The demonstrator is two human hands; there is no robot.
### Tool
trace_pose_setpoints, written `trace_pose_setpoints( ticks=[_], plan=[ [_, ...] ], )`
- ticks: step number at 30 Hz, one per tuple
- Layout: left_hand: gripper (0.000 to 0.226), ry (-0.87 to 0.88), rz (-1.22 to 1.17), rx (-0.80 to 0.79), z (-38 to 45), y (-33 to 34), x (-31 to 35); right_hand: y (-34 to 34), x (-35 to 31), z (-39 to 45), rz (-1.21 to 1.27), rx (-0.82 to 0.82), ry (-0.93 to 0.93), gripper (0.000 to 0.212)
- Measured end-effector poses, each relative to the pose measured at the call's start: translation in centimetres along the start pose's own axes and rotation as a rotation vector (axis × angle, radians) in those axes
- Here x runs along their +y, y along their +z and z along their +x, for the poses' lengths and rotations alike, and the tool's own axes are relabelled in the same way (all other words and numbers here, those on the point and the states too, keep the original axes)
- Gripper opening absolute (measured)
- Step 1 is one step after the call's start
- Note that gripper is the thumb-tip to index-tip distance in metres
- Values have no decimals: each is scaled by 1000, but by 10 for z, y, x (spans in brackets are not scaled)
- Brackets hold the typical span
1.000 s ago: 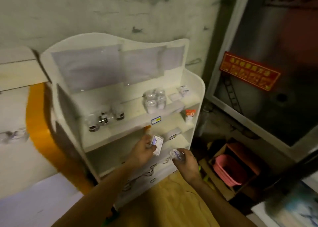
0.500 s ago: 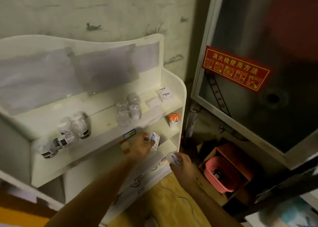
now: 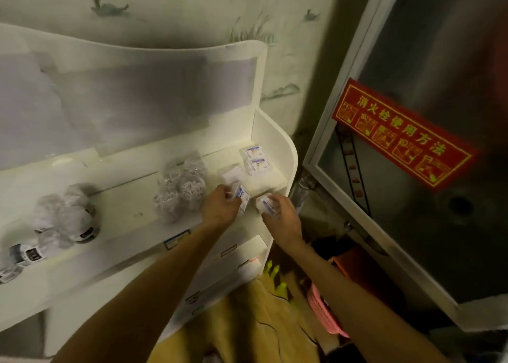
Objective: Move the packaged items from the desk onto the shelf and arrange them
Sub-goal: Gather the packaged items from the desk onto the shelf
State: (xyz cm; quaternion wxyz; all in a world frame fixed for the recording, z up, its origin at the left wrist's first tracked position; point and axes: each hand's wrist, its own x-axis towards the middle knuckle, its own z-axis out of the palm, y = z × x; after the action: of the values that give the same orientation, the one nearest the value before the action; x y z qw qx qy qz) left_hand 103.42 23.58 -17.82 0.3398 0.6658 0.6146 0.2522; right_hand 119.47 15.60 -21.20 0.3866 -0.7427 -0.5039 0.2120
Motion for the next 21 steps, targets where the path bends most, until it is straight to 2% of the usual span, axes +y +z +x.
trace_pose_setpoints(
  ticks=[4, 9, 13, 18, 21],
  plan=[
    [36, -32, 5, 0, 22, 12, 8, -4, -2, 56, -69, -22, -130, 42],
    [38, 73, 248, 41, 42, 19, 10, 3, 15, 105, -246, -109, -281, 47],
    [40, 123, 314, 61, 52, 33, 11, 2, 23, 133, -363, -193, -422, 44],
    [58, 90, 363, 65, 63, 48, 15, 11, 26, 149, -370, -230, -519, 41],
    [66, 29, 473, 36, 68, 53, 16, 15, 23, 161, -413, -198, -550, 35]
  ],
)
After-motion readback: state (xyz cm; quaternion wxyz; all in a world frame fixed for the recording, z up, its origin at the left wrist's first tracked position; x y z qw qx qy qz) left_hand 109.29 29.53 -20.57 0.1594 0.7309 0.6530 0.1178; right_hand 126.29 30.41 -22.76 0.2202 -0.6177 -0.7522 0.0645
